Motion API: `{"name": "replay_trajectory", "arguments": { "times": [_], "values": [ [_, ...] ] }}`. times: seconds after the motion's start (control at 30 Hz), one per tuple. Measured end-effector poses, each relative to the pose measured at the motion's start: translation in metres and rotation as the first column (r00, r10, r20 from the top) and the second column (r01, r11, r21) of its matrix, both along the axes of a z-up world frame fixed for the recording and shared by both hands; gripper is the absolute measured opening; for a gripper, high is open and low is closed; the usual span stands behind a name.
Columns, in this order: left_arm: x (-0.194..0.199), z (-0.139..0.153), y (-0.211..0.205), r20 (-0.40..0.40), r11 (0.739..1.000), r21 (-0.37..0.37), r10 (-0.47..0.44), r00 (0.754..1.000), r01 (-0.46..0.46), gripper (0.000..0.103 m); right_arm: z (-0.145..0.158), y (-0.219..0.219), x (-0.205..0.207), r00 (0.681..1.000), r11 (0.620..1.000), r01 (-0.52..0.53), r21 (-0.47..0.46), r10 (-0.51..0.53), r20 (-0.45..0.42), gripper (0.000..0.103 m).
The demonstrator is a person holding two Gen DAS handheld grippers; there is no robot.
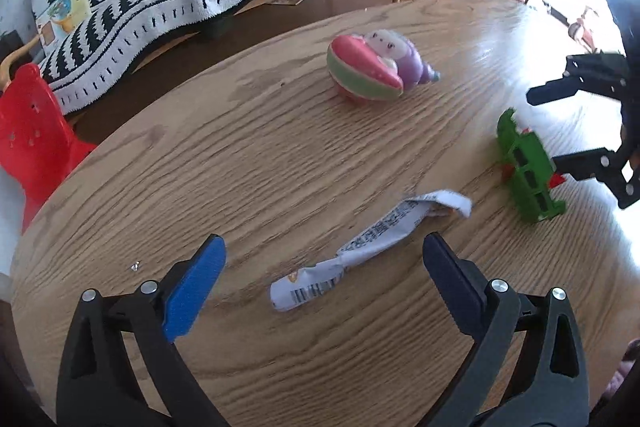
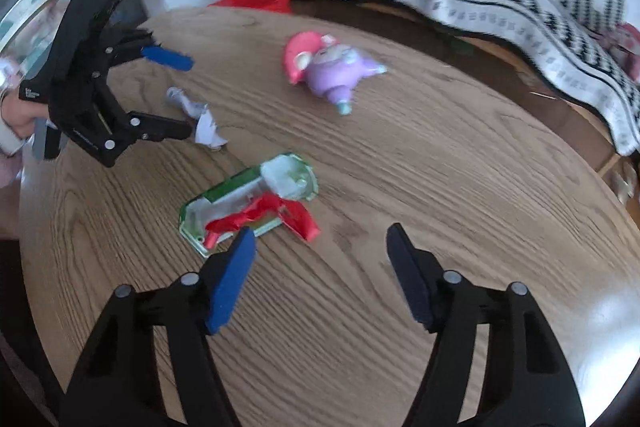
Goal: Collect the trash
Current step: 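Grasp the white-green wrapper with the left tool while the right tool grasps the red ribbon, then carry the wrapper and red ribbon to the black bin and open both tools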
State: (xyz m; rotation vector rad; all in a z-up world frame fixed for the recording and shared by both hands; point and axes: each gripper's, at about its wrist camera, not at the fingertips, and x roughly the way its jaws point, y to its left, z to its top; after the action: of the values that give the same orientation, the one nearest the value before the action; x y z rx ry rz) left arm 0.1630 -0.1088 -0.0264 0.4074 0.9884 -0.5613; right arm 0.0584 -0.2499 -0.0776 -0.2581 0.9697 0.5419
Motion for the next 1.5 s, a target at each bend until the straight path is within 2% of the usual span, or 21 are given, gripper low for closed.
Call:
{"name": "replay_trajectory", "arguments": {
  "times": [0.17, 0.23, 0.3, 0.37, 0.4, 0.43, 0.5, 0.57, 0.6, 0.67, 1.03, 1.27, 1.5],
  "values": [
    [-0.007, -0.001, -0.002, 0.022, 0.999, 0.034, -0.041, 0.999, 0.040, 0.095, -0.004, 0.007, 0.019, 0.995, 0.996, -0.086, -0.020, 0.085, -0.050, 0.047],
    [-0.008, 0.000, -0.002, 0.026, 0.999, 0.028, -0.047, 0.999, 0.047, 0.084, -0.003, 0.007, 0.024, 0.993, 0.995, -0.103, -0.013, 0.101, -0.066, 0.035],
    [-0.003, 0.002, -0.001, 0.003, 0.999, 0.006, -0.035, 0.999, 0.035, 0.077, -0.004, 0.008, 0.028, 0.990, 0.993, -0.119, -0.011, 0.118, -0.077, 0.034],
    [-0.001, 0.002, -0.001, -0.018, 0.999, -0.013, -0.031, 0.999, 0.031, 0.073, -0.003, 0.011, 0.027, 0.989, 0.991, -0.132, -0.017, 0.130, -0.074, 0.028],
    [-0.001, 0.002, -0.002, -0.027, 0.999, -0.029, -0.034, 0.999, 0.033, 0.065, -0.004, 0.011, 0.027, 0.988, 0.991, -0.136, -0.012, 0.134, -0.078, 0.021],
    [-0.003, 0.004, -0.002, -0.018, 0.999, -0.036, -0.032, 0.999, 0.032, 0.042, -0.004, 0.011, 0.027, 0.988, 0.992, -0.129, -0.003, 0.128, -0.084, 0.018],
    [-0.005, 0.007, -0.002, -0.032, 0.999, -0.045, -0.012, 0.999, 0.011, 0.009, -0.004, 0.009, 0.027, 0.989, 0.993, -0.115, 0.014, 0.116, -0.096, 0.009],
    [-0.003, 0.008, 0.003, -0.106, 0.993, -0.110, 0.021, 0.994, -0.033, 0.009, -0.003, 0.008, 0.024, 0.990, 0.995, -0.102, 0.025, 0.104, -0.101, 0.009],
    [-0.006, 0.008, 0.005, -0.112, 0.993, -0.110, 0.036, 0.993, -0.048, 0.009, -0.001, 0.005, 0.022, 0.992, 0.996, -0.087, 0.028, 0.089, -0.095, 0.009],
    [-0.012, 0.009, 0.007, -0.100, 0.994, -0.091, 0.056, 0.993, -0.065, 0.009, 0.004, 0.002, 0.017, 0.994, 0.997, -0.062, 0.035, 0.065, -0.085, 0.009],
    [-0.042, 0.035, 0.008, -0.076, 0.990, -0.090, 0.097, 0.992, -0.104, 0.009, 0.023, -0.026, -0.012, 0.997, 0.998, 0.063, 0.027, -0.061, -0.054, 0.009],
    [-0.059, 0.046, 0.005, -0.064, 0.992, -0.080, 0.097, 0.993, -0.102, 0.009, 0.034, -0.037, -0.034, 0.993, 0.994, 0.113, 0.009, -0.113, -0.034, 0.009],
    [-0.100, 0.065, -0.012, -0.039, 0.994, -0.082, 0.064, 0.997, -0.067, 0.009, 0.048, -0.053, -0.072, 0.989, 0.989, 0.146, 0.024, -0.146, -0.013, 0.009]
  ]
}}
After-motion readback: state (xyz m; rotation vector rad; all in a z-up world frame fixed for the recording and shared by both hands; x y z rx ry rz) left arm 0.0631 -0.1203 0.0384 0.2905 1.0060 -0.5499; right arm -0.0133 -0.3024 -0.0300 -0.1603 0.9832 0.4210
